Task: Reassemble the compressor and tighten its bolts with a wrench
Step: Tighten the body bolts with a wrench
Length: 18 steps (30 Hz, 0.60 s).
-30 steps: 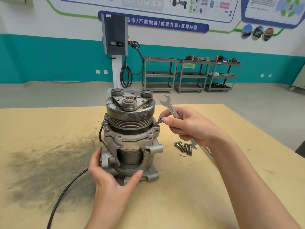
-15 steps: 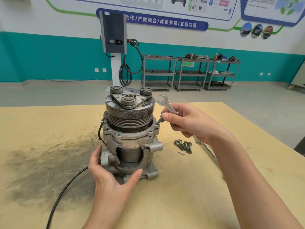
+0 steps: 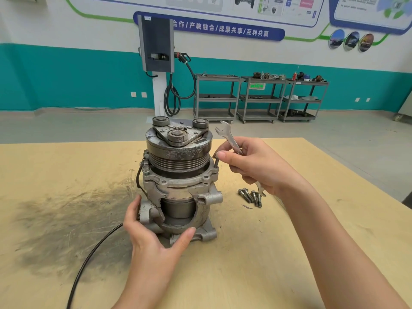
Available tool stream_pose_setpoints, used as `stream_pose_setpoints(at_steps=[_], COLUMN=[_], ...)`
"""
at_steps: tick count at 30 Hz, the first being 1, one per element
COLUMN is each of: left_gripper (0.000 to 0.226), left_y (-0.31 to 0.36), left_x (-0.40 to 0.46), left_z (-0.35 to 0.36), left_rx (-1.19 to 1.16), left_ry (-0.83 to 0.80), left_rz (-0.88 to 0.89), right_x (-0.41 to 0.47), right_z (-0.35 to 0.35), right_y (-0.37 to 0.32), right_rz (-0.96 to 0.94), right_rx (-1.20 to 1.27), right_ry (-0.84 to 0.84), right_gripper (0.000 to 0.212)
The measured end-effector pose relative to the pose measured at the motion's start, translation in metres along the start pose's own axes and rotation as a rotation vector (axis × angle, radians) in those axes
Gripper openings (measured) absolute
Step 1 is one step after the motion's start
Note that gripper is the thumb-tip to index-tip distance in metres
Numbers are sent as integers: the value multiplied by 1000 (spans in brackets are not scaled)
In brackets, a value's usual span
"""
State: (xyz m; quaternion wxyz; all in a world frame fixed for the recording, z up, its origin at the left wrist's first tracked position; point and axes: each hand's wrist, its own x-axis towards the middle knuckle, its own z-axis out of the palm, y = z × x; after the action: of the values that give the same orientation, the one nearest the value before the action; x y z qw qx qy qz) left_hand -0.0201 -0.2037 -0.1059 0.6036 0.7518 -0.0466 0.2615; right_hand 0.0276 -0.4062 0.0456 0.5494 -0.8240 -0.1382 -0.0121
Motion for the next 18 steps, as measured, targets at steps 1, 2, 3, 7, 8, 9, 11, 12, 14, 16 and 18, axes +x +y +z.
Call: stream_pose_setpoints(at_steps=[1,2,3,7,8,9,11,12,14,16,18], left_gripper=[118,118,118,118,118,117,117,117,116,113,107], left_y=[1,2,2,2,2,2,2,1,1,1,1], left_x=[0,0,0,0,0,0,0,0,0,0,-1], left_z=[0,0,0,-1,-2,-2,-2,-2,-2,-3,-4], left_rx=[-7,-14,-18,-31,-31,-31,-32,-29,-26,-45,-63], left_ry=[-5,-10,-15,-25,-27,-27,-28,-30,-37,-42,-48], left_rz=[-6,-10,-14,-20,-19,-18,-17,-15,-12,-16,-18], right_x=[0,0,0,1,1,0,-1,-1,-2,-2,-2], right_z=[1,2,3,6,6,5,5,5,5,6,7], right_y=[0,0,0,-1,-1,-2,-2,-2,-3,-3,-3], right_rz=[2,4,6,19,24,30,38,40,44,49,48], right_rx=[-3,-13,-28,-55,-49,-42,-32,-33,-46,-60,-72], right_ry=[-1,-6,-12,-4,-4,-7,-17,-23,-27,-26,-25], right_gripper=[11,11,12,14,14,14,15,15,15,15,15])
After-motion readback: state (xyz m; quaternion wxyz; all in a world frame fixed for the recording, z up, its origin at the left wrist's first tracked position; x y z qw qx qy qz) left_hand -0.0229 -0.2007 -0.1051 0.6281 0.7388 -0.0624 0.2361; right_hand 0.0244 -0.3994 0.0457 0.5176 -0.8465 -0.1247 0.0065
